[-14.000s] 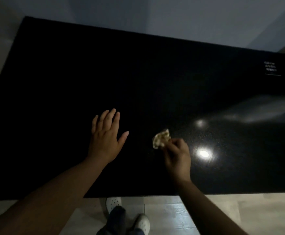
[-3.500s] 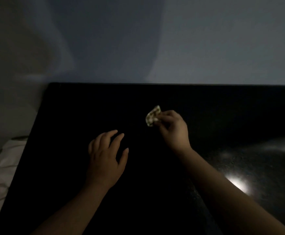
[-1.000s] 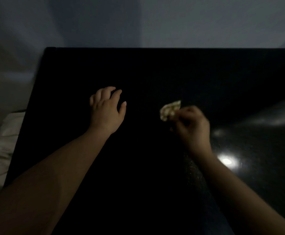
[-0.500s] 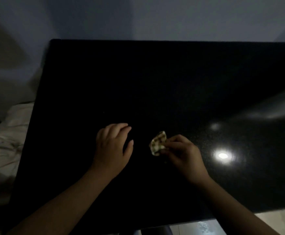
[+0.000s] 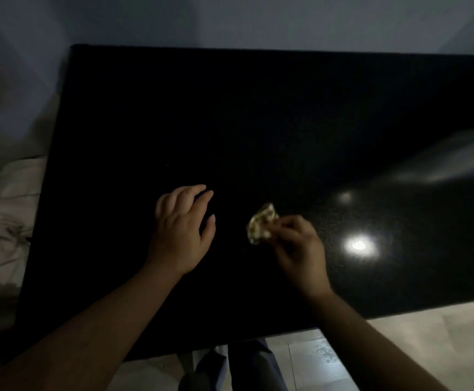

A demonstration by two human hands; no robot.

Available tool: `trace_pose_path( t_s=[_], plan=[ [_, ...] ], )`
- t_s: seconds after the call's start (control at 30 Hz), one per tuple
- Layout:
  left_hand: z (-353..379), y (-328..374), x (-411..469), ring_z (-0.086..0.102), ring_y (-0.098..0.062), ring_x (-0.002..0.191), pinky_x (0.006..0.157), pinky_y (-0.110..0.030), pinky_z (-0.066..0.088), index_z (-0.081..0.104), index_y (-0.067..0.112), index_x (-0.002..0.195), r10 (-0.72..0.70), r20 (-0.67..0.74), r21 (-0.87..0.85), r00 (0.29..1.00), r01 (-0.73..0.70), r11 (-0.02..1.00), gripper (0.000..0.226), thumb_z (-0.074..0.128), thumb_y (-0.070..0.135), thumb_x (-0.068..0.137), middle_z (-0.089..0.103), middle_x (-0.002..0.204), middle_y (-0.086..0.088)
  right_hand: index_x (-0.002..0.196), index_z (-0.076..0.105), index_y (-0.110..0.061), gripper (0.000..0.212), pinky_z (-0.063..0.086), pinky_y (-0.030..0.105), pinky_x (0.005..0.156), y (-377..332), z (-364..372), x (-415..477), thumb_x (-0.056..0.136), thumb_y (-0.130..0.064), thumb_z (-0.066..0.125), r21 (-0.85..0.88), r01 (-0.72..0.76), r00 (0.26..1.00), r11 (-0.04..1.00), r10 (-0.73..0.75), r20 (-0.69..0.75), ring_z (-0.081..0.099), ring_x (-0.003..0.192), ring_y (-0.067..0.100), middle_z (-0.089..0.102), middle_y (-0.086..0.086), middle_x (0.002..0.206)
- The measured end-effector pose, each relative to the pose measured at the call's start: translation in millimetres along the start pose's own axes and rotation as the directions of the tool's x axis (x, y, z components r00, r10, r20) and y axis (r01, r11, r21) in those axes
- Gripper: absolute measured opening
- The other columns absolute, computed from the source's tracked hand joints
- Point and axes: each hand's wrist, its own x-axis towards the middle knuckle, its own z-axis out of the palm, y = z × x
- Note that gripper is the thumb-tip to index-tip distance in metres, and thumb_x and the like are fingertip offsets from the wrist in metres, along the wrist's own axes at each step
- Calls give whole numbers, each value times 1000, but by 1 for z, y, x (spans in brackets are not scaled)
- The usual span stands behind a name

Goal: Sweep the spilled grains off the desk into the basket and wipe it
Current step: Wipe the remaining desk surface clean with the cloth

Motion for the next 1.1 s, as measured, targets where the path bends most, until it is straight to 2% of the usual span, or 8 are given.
trace_pose_path(
  t_s=[0.13, 0.27, 0.33, 0.4, 0.57, 0.73, 0.87, 1.1],
  plan=[
    [-1, 2, 1, 37, -21, 127, 108, -44, 27, 52, 18, 131, -27, 34, 34, 999, 26, 999, 47, 40, 39, 92, 47, 137, 0, 97, 75, -21, 19, 50, 21, 72, -15, -12, -29, 82, -10, 72, 128, -77, 991, 989, 61, 121, 61, 85, 4, 61, -12, 93],
    [0, 3, 0, 35, -20, 129, 110, -44, 25, 50, 19, 133, -29, 36, 33, 999, 28, 999, 45, 42, 38, 93, 44, 138, 1, 92, 75, -14, 10, 42, 10, 68, -4, -33, 15, 84, -11, 70, 5, -162, 968, 987, 160, -195, 59, 81, 6, 57, -9, 90],
    [0, 3, 0, 35, -21, 129, 110, -43, 25, 50, 18, 133, -18, 33, 39, 999, 17, 999, 48, 38, 40, 92, 44, 138, 1, 97, 75, -15, 13, 39, 11, 70, 10, -31, 34, 86, -15, 69, -35, -248, 946, 968, 234, -225, 60, 90, 14, 56, -9, 94],
    [1, 4, 1, 36, -22, 128, 109, -44, 26, 50, 18, 133, -10, 33, 35, 999, 9, 999, 49, 37, 40, 91, 45, 138, 0, 99, 74, -17, 15, 40, 15, 73, 16, -20, 32, 86, -17, 68, -69, -259, 950, 964, 241, -197, 60, 93, 18, 56, -9, 95],
    [0, 5, 0, 36, -23, 128, 109, -44, 26, 50, 19, 133, -25, 19, 79, 999, 24, 997, 48, 39, 39, 91, 45, 138, 0, 105, 72, -24, 24, 42, 17, 74, -5, 1, -49, 83, -14, 70, -87, -46, 998, 995, 41, -49, 54, 89, 11, 58, -7, 99],
    [-2, 16, -2, 40, -28, 124, 104, -46, 26, 49, 14, 133, -36, 65, 224, 997, 21, 974, 44, 45, 32, 93, 46, 138, -5, 92, 75, -24, 12, 53, 29, 67, -18, -21, -72, 85, -16, 70, 241, -155, 982, 958, 123, 144, 62, 75, 9, 59, -11, 88],
    [-17, 25, -33, 44, -29, 119, 102, -45, 30, 54, 11, 127, -55, 3, 189, 998, 53, 980, 39, 51, 27, 92, 51, 130, -7, 100, 74, -15, 14, 53, 29, 73, 5, -38, -40, 87, -16, 69, 32, -169, 978, 985, 172, -121, 61, 85, 14, 59, -6, 95],
    [-22, 35, -135, 49, -31, 112, 94, -44, 37, 59, 9, 121, -136, -57, 33, 989, 138, 990, 43, 40, 33, 92, 57, 121, -11, 112, 69, -22, 25, 44, 19, 77, -4, -6, -114, 88, -17, 66, -113, -9, 999, 994, 3, -52, 50, 95, 10, 58, -2, 106]
  ],
)
